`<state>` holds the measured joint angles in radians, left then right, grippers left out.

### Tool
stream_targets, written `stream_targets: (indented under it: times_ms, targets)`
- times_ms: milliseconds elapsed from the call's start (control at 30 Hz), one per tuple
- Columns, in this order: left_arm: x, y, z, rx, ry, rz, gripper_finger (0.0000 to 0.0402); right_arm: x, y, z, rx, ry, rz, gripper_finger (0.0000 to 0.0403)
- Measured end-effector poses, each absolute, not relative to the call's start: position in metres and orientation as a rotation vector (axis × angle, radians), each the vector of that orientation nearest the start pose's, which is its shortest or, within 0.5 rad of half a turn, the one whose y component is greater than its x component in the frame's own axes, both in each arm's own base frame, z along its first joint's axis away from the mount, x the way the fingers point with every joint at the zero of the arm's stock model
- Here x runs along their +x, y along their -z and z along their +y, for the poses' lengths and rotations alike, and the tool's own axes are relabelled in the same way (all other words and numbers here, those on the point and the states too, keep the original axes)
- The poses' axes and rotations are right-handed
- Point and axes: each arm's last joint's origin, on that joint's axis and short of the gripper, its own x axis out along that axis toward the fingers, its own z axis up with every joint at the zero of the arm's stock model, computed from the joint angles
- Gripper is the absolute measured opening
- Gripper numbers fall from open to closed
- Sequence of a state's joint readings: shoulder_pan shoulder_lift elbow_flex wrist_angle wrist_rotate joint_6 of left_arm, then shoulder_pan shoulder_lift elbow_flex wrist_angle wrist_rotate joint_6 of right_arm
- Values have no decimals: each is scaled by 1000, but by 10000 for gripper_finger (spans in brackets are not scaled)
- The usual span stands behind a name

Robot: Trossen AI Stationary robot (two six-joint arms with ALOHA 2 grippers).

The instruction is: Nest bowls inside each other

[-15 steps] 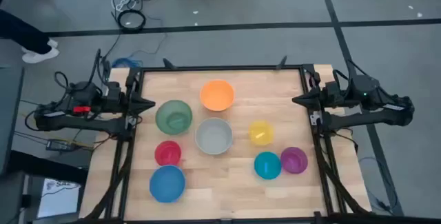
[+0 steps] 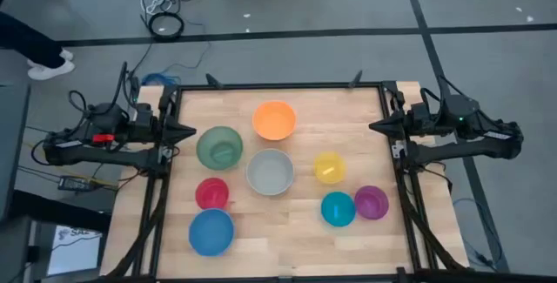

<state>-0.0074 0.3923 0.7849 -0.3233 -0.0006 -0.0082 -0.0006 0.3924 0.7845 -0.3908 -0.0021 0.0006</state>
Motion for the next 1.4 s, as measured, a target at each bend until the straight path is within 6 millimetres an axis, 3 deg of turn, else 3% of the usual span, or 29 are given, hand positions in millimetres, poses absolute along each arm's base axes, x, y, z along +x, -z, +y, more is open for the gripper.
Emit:
stream_targets:
  times_ms: [1400]
  targets:
    - [76, -360, -1, -8, 7, -69, 25, 76, -354, 0, 0, -2, -1, 4]
